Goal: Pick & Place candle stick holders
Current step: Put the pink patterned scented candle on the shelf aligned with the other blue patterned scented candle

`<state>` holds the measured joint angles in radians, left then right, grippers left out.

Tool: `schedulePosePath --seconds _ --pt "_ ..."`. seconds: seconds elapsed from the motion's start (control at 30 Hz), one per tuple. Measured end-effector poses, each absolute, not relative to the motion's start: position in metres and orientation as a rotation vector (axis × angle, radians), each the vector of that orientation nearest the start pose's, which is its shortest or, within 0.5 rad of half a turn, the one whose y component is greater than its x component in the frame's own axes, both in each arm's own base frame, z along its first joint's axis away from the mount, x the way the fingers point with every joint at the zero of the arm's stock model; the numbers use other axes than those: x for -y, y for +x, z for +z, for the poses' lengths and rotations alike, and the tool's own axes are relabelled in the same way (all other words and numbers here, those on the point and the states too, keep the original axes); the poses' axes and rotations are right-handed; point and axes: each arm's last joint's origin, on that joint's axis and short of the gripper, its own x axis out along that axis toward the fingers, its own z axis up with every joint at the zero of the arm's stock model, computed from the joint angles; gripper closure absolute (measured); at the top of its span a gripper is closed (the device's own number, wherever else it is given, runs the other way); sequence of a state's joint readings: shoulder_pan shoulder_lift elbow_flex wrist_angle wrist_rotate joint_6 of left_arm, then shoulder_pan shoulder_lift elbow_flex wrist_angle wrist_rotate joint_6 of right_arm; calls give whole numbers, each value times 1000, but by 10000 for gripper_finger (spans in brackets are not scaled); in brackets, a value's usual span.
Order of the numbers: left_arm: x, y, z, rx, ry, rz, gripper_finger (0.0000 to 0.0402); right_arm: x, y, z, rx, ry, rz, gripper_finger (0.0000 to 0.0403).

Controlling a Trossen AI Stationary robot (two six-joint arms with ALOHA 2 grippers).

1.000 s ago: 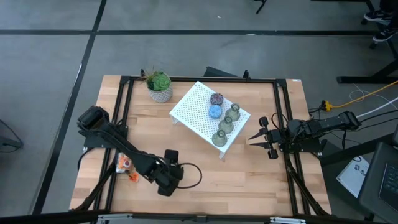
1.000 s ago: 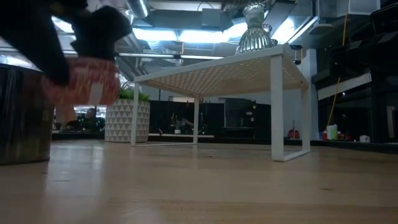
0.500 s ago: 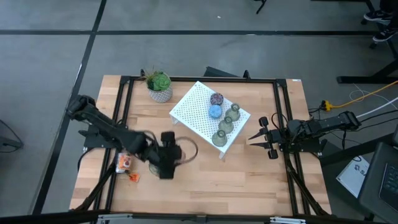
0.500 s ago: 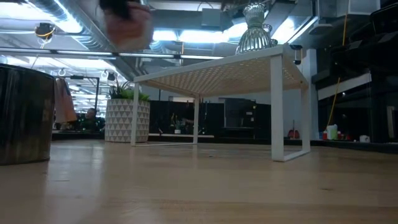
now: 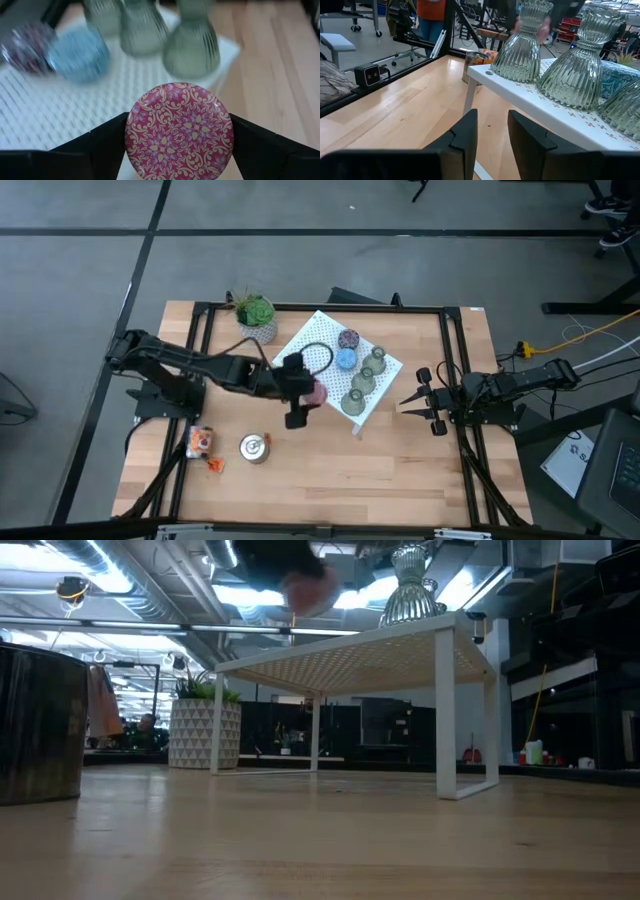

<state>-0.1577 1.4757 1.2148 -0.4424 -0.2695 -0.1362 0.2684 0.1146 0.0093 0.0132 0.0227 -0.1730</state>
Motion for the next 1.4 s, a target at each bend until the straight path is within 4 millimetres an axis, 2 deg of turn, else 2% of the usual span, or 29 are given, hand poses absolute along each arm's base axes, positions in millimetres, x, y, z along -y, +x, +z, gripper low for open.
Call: schedulePosePath --seconds 0.13,0.27,0.43,0.73,1.03,1.4 --pt "34 329 308 -558 16 103 96 -27 100 159 -70 -185 252 291" --pt "24 332 307 -556 6 91 96 -27 100 159 -70 -185 253 291" --pt "10 335 301 -580 6 122 96 -27 100 159 -70 -185 253 291" --pt "-9 350 279 -644 39 115 96 -27 100 159 -70 -185 253 291" --pt "-15 351 280 -628 35 122 96 -27 101 159 -71 -186 253 291" --pt "-17 357 271 -646 60 97 95 -27 101 159 -71 -186 253 291"
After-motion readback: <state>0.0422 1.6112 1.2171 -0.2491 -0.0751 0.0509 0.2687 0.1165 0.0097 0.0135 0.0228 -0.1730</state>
